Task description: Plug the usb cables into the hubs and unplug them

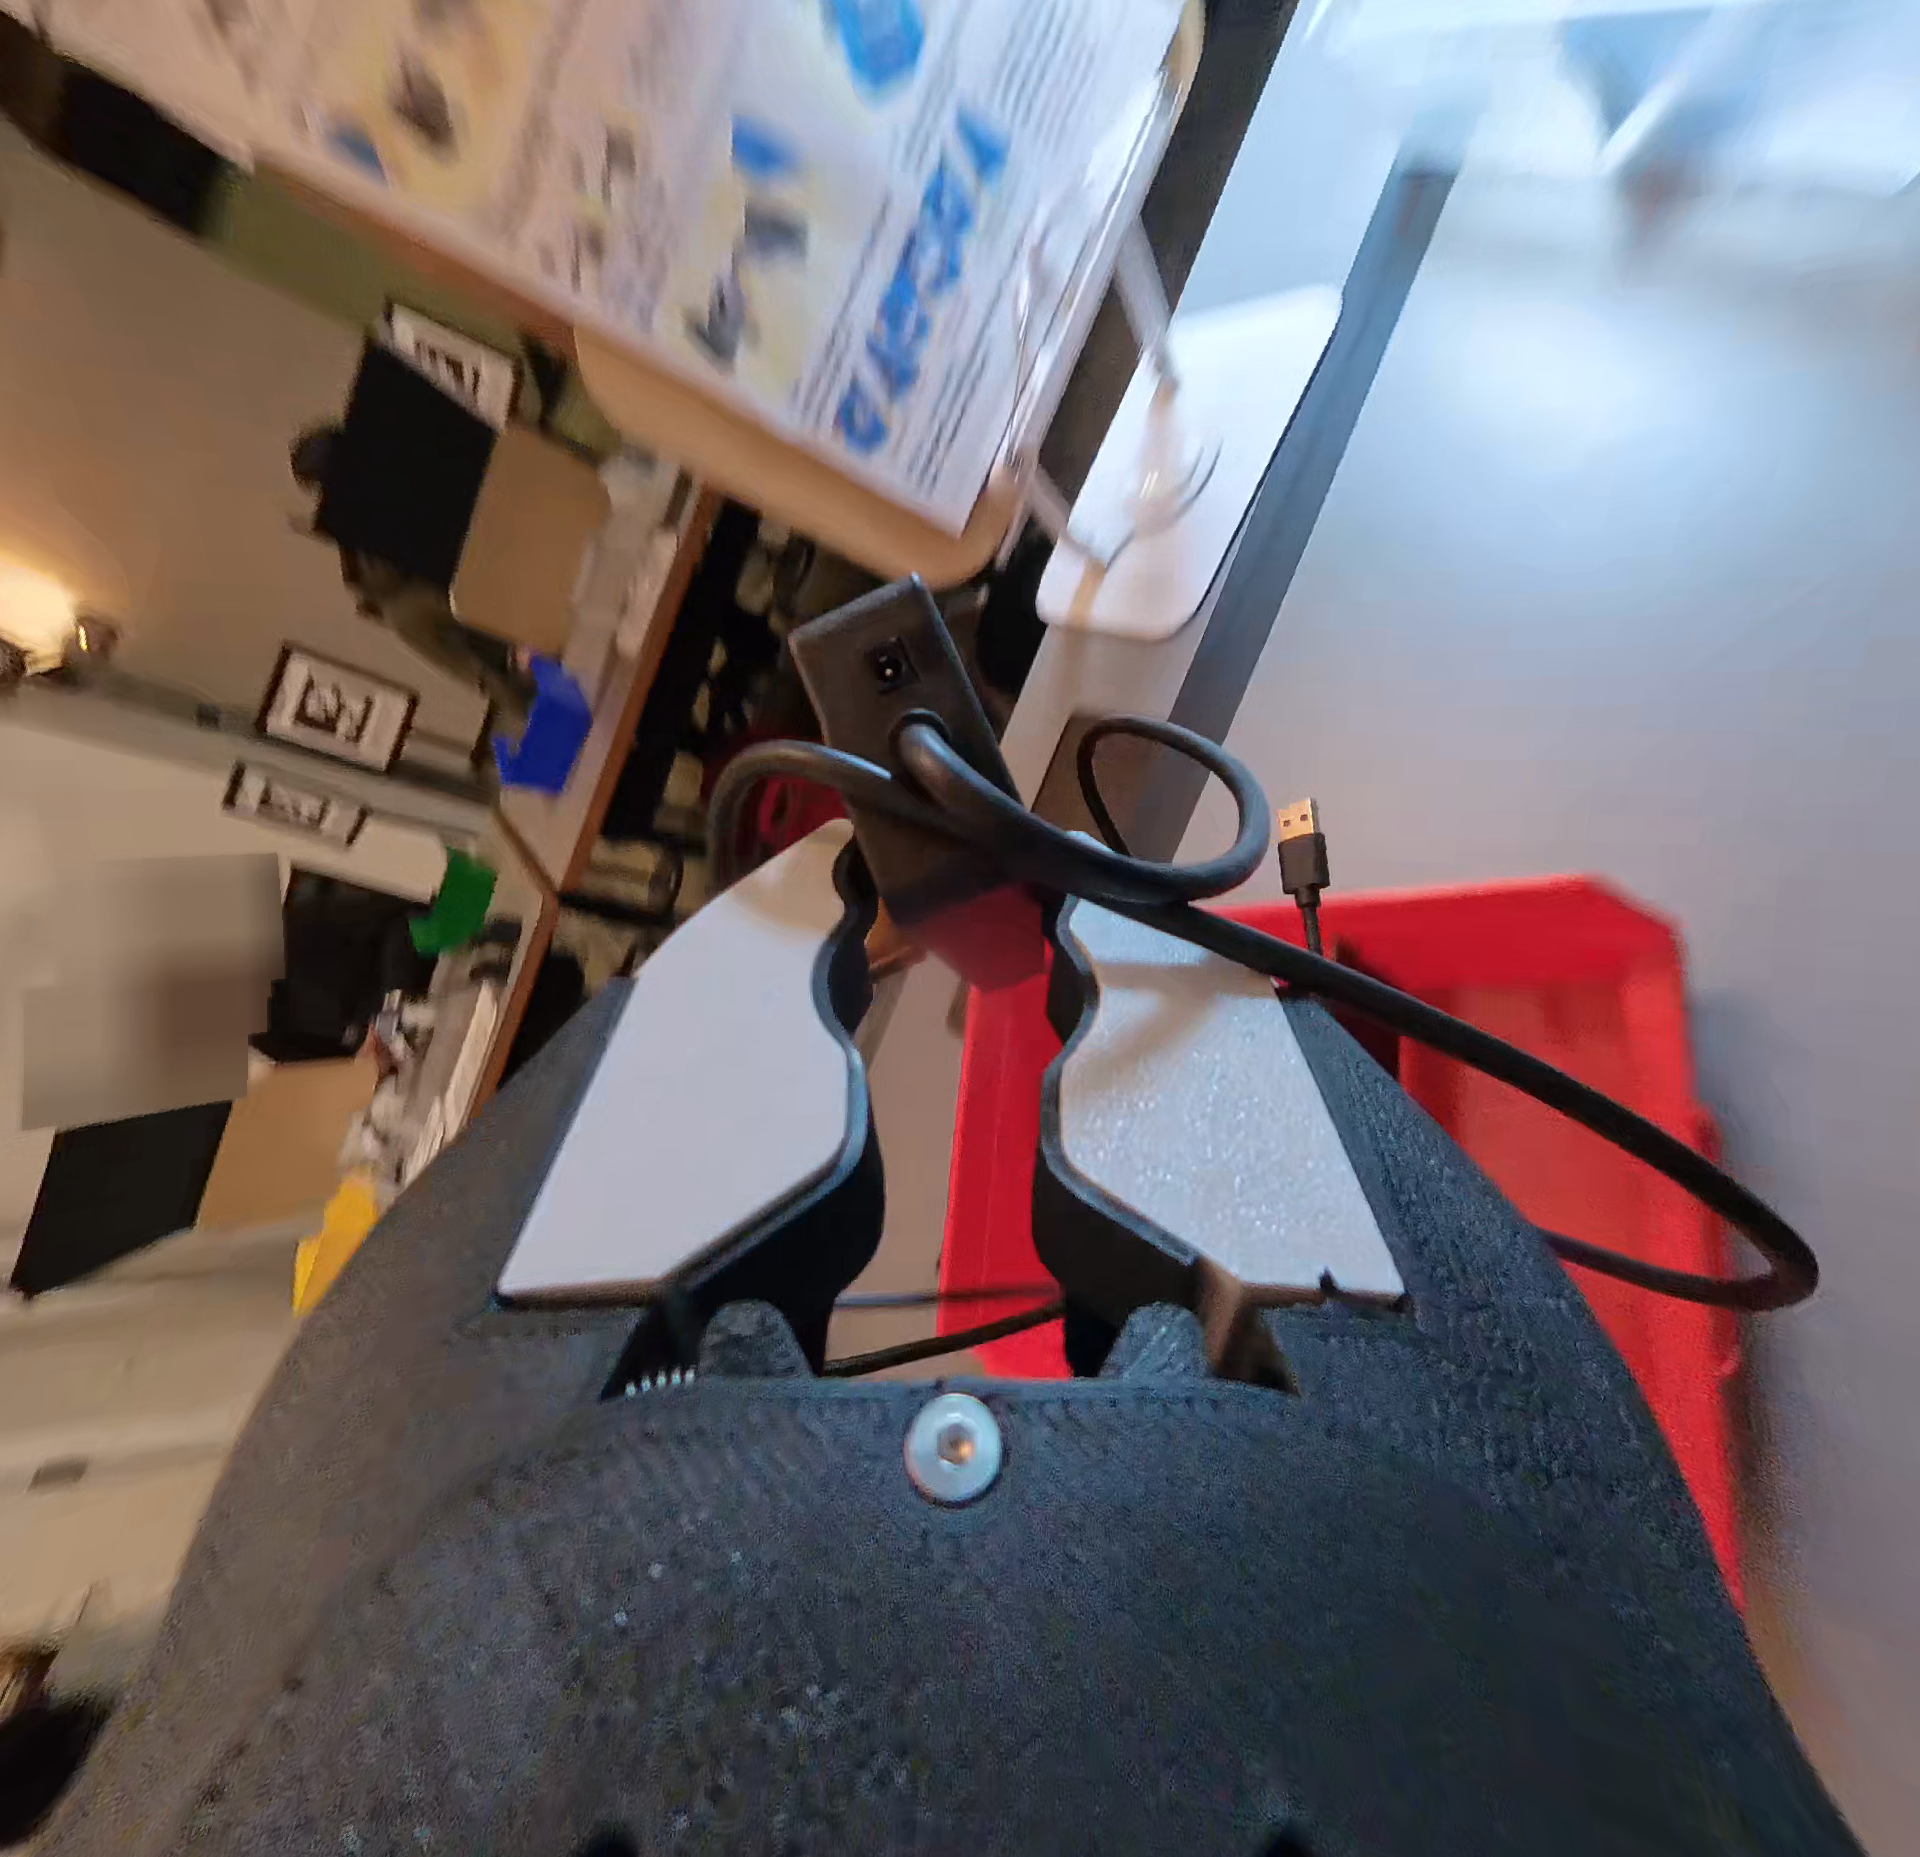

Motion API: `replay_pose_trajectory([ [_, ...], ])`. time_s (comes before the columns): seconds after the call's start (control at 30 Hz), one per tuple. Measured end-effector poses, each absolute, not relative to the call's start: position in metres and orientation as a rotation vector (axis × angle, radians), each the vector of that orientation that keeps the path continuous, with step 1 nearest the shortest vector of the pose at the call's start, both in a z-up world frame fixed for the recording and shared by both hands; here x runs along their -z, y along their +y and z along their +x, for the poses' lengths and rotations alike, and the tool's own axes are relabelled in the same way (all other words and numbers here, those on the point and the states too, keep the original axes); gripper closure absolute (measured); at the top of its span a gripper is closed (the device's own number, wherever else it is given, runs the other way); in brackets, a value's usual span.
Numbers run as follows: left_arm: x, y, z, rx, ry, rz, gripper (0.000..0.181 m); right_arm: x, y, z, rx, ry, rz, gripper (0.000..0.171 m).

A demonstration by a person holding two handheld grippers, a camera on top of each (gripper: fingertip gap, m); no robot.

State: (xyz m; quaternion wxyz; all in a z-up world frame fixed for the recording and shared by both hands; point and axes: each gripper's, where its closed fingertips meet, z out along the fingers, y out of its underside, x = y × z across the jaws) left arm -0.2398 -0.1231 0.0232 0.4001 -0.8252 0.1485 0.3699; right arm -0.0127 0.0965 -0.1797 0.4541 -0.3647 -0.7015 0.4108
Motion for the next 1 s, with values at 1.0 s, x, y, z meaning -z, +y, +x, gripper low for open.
replay_pose_trajectory([
  [1.0, 0.065, -0.041, -0.097, 0.094, -0.119, -1.513, 0.156, 0.103, 0.138, -0.048, -0.459, -1.346, -0.603, 0.145],
])
